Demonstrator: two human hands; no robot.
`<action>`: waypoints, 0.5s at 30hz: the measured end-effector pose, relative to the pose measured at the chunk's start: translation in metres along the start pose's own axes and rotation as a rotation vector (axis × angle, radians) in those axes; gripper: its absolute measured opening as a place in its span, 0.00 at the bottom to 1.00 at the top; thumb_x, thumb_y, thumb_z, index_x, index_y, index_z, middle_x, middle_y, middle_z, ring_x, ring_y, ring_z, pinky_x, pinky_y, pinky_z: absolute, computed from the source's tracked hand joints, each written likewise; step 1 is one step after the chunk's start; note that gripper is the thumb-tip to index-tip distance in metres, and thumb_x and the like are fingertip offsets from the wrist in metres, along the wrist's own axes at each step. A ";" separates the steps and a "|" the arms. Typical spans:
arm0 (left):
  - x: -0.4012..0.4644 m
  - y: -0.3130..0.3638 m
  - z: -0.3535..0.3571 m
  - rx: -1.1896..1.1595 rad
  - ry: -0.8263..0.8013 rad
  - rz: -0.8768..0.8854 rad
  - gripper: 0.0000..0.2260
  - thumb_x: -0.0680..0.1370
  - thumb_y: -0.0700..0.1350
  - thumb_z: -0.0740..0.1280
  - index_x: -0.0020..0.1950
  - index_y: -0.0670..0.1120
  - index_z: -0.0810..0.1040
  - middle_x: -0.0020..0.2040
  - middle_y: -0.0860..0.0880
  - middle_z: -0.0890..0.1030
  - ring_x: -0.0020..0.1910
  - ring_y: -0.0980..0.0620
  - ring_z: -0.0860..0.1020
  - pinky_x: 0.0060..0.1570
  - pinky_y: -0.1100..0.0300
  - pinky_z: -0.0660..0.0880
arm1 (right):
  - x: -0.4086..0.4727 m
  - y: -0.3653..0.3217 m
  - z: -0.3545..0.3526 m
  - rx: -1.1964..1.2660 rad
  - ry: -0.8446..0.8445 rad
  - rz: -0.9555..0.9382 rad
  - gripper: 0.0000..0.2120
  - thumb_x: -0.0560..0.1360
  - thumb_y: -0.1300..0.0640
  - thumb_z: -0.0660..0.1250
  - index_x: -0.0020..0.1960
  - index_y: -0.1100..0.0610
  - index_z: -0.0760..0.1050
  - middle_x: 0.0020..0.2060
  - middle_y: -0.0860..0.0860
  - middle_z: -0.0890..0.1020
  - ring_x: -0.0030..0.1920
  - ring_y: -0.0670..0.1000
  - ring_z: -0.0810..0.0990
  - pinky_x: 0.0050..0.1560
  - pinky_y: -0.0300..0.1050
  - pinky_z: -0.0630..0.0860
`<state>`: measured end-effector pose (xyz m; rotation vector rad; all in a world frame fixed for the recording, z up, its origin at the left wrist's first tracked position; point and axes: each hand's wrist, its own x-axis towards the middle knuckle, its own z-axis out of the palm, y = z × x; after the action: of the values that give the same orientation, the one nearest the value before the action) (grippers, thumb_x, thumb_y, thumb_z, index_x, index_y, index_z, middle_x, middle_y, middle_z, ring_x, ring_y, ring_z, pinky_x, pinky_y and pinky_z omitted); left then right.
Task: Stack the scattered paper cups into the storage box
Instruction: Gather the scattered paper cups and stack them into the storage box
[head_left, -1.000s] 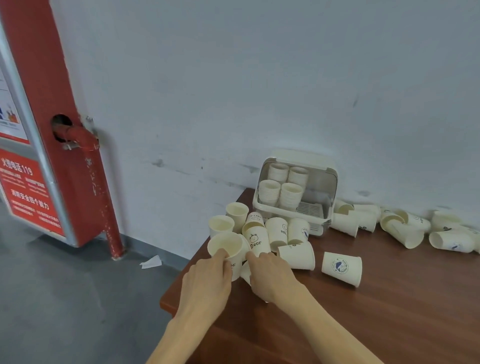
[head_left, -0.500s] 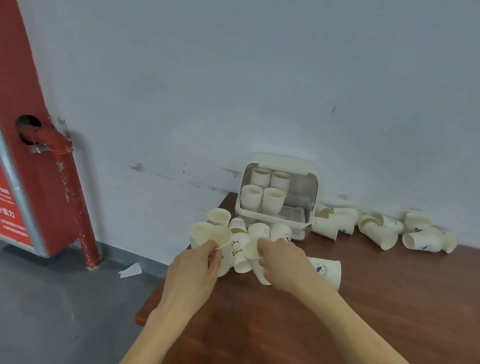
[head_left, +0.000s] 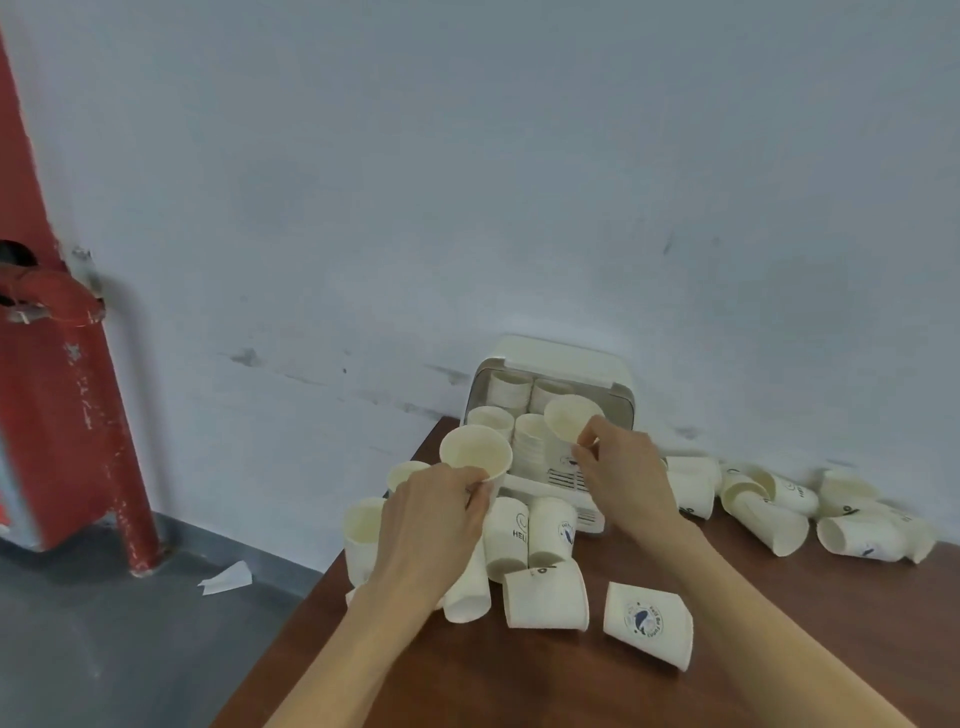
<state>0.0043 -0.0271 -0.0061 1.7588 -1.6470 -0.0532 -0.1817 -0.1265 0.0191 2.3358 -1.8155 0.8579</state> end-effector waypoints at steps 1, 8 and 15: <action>0.005 -0.002 0.002 0.004 0.003 -0.001 0.14 0.80 0.55 0.57 0.49 0.53 0.81 0.38 0.52 0.79 0.41 0.52 0.77 0.41 0.53 0.76 | 0.011 0.000 0.004 0.001 0.016 0.015 0.06 0.78 0.55 0.61 0.49 0.55 0.75 0.39 0.53 0.81 0.40 0.55 0.76 0.37 0.46 0.70; 0.032 -0.018 0.016 0.051 0.046 -0.025 0.13 0.82 0.52 0.56 0.45 0.50 0.77 0.37 0.53 0.74 0.39 0.51 0.74 0.38 0.58 0.71 | 0.069 -0.001 0.045 0.017 0.026 0.033 0.06 0.79 0.54 0.59 0.50 0.55 0.73 0.38 0.53 0.81 0.38 0.56 0.77 0.39 0.50 0.76; 0.066 -0.025 0.026 0.050 0.067 -0.037 0.13 0.83 0.50 0.53 0.49 0.49 0.74 0.42 0.52 0.72 0.42 0.48 0.74 0.41 0.54 0.72 | 0.079 0.002 0.078 -0.158 -0.084 -0.024 0.08 0.81 0.56 0.56 0.51 0.56 0.73 0.38 0.51 0.76 0.37 0.53 0.71 0.35 0.45 0.66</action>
<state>0.0253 -0.0993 -0.0093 1.8096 -1.5802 0.0298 -0.1414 -0.2251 -0.0108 2.3217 -1.8087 0.5979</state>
